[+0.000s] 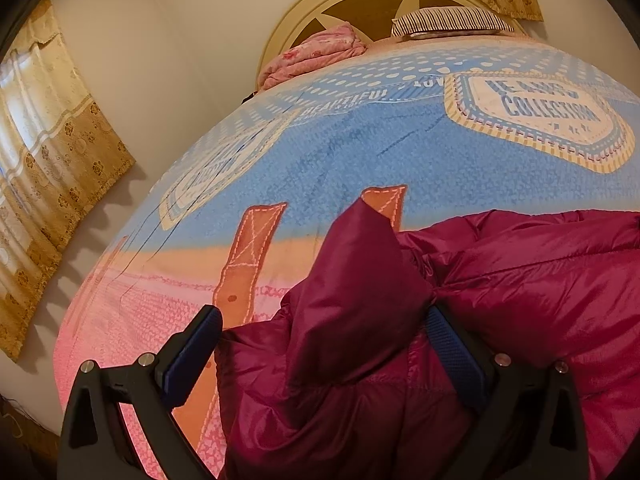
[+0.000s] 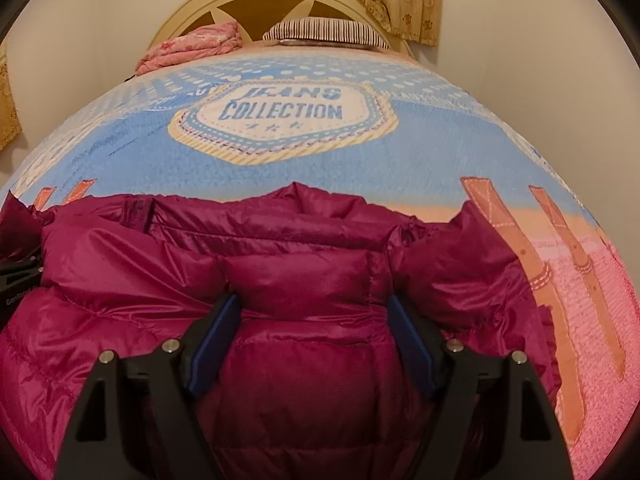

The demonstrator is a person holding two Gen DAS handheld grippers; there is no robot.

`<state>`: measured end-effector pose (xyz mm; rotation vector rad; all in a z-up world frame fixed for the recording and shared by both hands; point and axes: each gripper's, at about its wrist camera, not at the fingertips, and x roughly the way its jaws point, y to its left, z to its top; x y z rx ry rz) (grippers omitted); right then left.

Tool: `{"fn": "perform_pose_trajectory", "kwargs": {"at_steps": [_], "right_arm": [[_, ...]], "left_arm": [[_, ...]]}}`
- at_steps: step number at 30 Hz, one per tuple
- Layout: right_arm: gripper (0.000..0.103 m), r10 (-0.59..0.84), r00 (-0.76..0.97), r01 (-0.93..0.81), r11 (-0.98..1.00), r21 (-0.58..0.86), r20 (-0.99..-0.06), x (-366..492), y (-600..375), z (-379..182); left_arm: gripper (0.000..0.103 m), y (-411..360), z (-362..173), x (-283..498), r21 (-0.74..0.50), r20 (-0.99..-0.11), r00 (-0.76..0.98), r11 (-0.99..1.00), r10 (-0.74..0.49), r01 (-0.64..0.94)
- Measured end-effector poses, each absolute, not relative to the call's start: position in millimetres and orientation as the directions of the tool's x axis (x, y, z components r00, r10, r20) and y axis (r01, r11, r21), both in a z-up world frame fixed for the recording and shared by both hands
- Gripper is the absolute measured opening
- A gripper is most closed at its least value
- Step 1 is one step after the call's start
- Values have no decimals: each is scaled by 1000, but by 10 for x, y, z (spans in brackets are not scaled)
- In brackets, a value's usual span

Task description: Fold large clothes

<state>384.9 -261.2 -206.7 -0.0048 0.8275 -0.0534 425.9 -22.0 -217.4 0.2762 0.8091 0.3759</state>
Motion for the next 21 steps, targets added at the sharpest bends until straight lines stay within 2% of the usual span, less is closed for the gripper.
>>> {"fn": "perform_pose_trajectory", "kwargs": {"at_steps": [21], "right_arm": [[79, -27, 657, 42, 999, 0, -753, 3890, -2670, -2088]], "left_arm": [[102, -272, -2141, 4277, 418, -641, 620, 883, 452, -212]]}}
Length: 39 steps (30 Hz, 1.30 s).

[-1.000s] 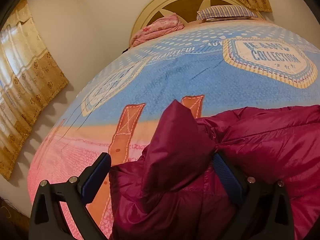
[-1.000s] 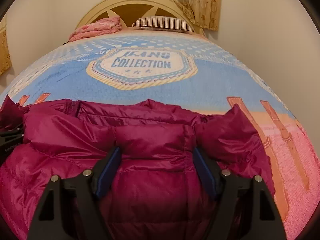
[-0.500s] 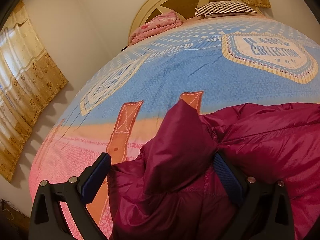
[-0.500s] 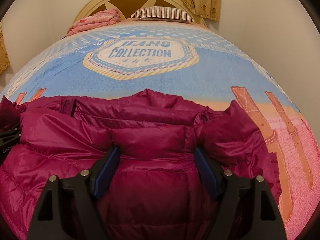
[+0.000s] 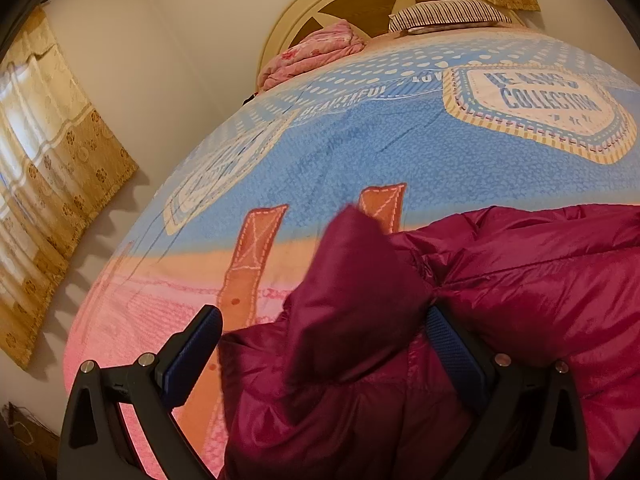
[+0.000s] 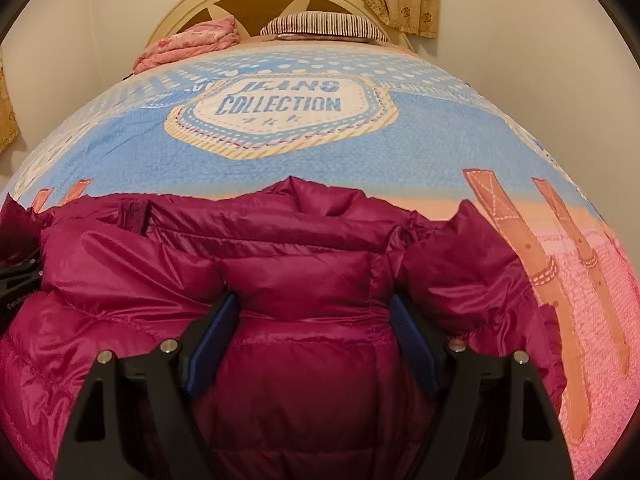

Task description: Fold large clothes

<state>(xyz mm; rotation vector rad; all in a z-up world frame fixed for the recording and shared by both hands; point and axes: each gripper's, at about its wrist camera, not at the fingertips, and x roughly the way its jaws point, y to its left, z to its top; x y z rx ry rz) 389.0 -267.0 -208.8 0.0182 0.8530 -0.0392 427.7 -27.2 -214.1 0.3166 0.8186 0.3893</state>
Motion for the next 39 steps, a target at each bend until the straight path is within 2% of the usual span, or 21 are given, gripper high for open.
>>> {"fn": "perform_pose_trajectory", "kwargs": {"at_steps": [3, 6, 8, 10, 13, 19, 39], "right_arm": [[79, -25, 653, 47, 999, 8, -757, 3803, -2743, -1943], [87, -135, 718, 119, 990, -71, -683, 3490, -2767, -1678], [94, -201, 747, 175, 979, -104, -633, 3258, -2781, -1612], [94, -213, 762, 199, 976, -92, -611, 3058, -2806, -1668], [94, -211, 738, 189, 977, -104, -641, 2971, -2835, -1954], [96, -172, 685, 200, 979, -45, -707, 3125, -2976, -2080], [102, -169, 640, 206, 978, -45, -750, 3172, -2985, -2158]], "left_arm": [[102, -261, -1947, 4097, 381, -638, 638, 897, 431, -226], [102, -348, -1765, 3807, 386, -597, 672, 891, 439, -240], [102, -412, -1729, 3616, 337, -602, 692, 912, 398, -233], [102, -503, -1806, 3516, 321, -615, 696, 924, 371, -209], [102, -629, -2041, 3543, 390, -597, 687, 898, 414, -203], [102, -637, -2172, 3661, 388, -613, 673, 900, 413, -199], [102, -628, -2205, 3677, 386, -617, 671, 901, 410, -196]]}}
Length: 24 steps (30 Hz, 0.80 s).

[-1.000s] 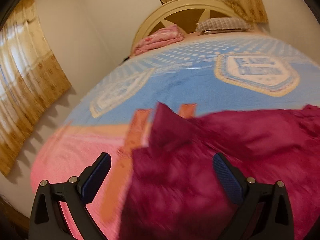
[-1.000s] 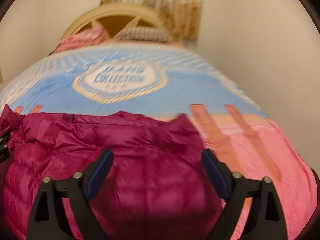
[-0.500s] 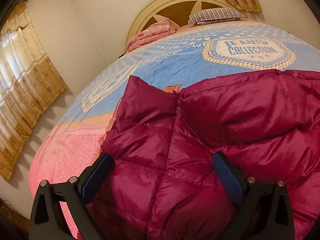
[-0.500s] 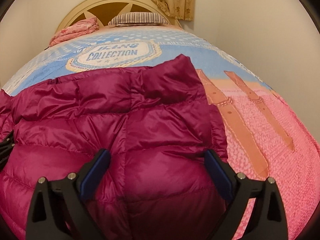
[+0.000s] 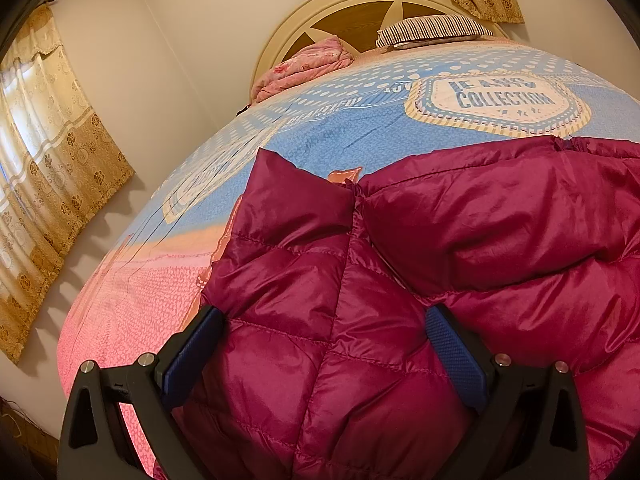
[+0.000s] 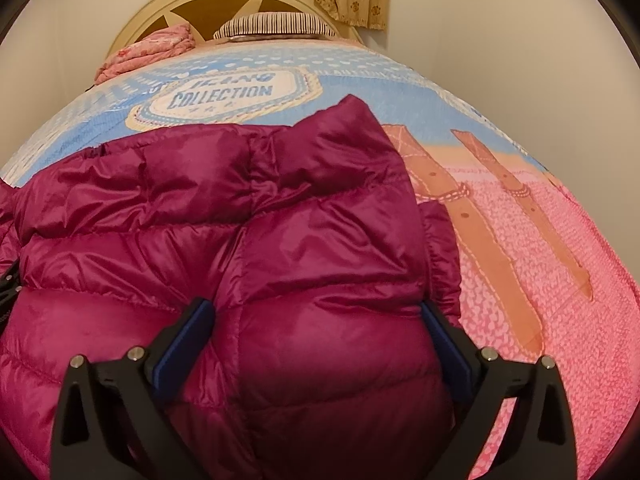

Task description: Fold large clothes

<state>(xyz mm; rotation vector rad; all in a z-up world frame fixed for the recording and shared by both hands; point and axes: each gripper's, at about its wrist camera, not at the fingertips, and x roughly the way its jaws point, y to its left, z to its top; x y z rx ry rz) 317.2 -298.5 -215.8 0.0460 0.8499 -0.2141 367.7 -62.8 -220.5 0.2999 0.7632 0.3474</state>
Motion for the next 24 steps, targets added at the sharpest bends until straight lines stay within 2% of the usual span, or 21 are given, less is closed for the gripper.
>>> {"fn": "perform_pose_trajectory", "kwargs": {"at_steps": [4, 7, 13, 16, 20, 24], "right_arm": [[102, -173, 636, 208, 977, -49, -752, 3179, -2985, -2166], [103, -167, 633, 205, 978, -44, -756, 3187, -2985, -2160], [103, -158, 639, 202, 979, -34, -753, 3156, -3002, -2106], [103, -195, 677, 223, 973, -54, -710, 2920, -2917, -1915], [103, -117, 763, 121, 992, -38, -635, 2476, -2536, -1641], [103, -53, 786, 16, 998, -66, -616, 2304, -2163, -1649]], "left_arm": [[102, -620, -2198, 3687, 384, -626, 666, 903, 406, -190], [102, -512, -2088, 3612, 346, -653, 666, 925, 360, -161], [102, -59, -1711, 3021, 277, -615, 710, 937, 342, -211], [102, 206, -1673, 2800, 235, -630, 702, 944, 331, -234], [102, 466, -1826, 2636, 143, -691, 666, 956, 281, -255], [102, 441, -2029, 2615, 80, -731, 648, 970, 213, -229]]}}
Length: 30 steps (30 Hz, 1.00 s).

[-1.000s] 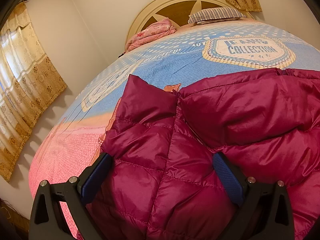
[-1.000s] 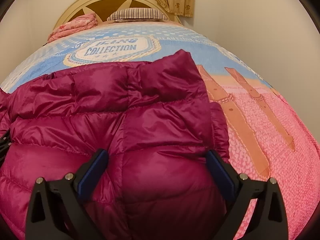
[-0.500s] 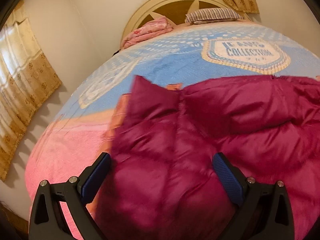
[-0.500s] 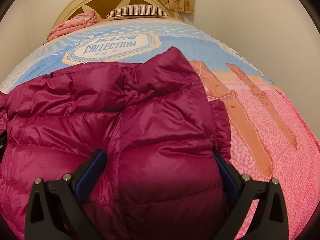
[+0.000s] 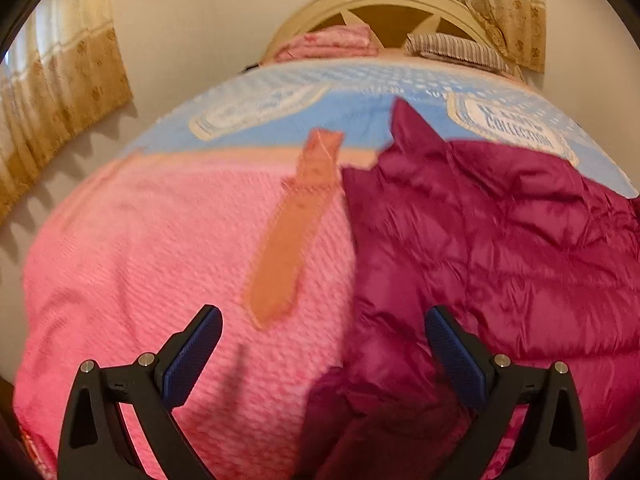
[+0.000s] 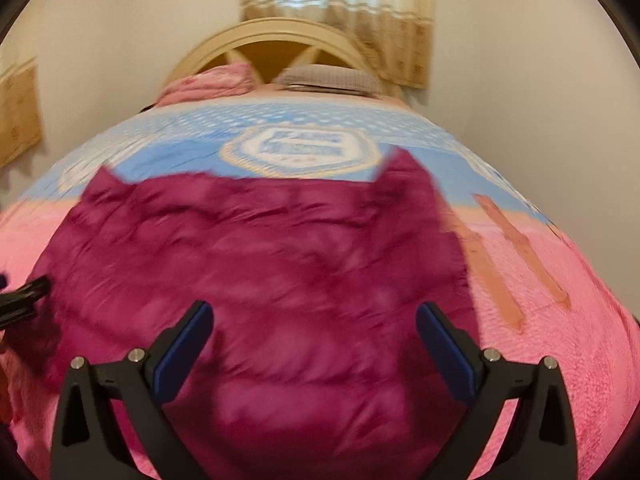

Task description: Fold large clothes

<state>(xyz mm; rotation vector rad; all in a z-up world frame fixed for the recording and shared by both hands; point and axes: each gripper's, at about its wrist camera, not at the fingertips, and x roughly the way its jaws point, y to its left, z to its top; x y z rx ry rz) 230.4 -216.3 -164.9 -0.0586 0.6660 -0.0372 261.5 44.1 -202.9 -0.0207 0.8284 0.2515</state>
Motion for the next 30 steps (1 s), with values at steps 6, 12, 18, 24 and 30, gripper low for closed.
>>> {"fn": "perform_pose_trajectory", "kwargs": {"at_steps": [6, 12, 18, 24, 30], "right_arm": [[103, -93, 721, -33, 985, -169, -687, 2461, -1959, -2061], [103, -127, 692, -29, 979, -203, -711, 2565, -1915, -2200], [103, -125, 701, -20, 981, -194, -702, 2536, -1907, -2218], [103, -151, 693, -2, 977, -212, -705, 2476, -1848, -2193], [103, -135, 687, -32, 976, -215, -714, 2523, -1584, -2146]], "left_arm": [[102, 324, -2154, 2657, 79, -730, 659, 980, 182, -183], [73, 194, -2183, 2667, 61, -735, 668, 992, 117, -106], [23, -10, -2141, 2601, 46, -726, 686, 999, 48, -20], [10, -59, -1947, 2474, 130, -682, 723, 991, 109, -27], [10, 244, -1735, 2290, 123, -649, 751, 991, 124, -57]]}}
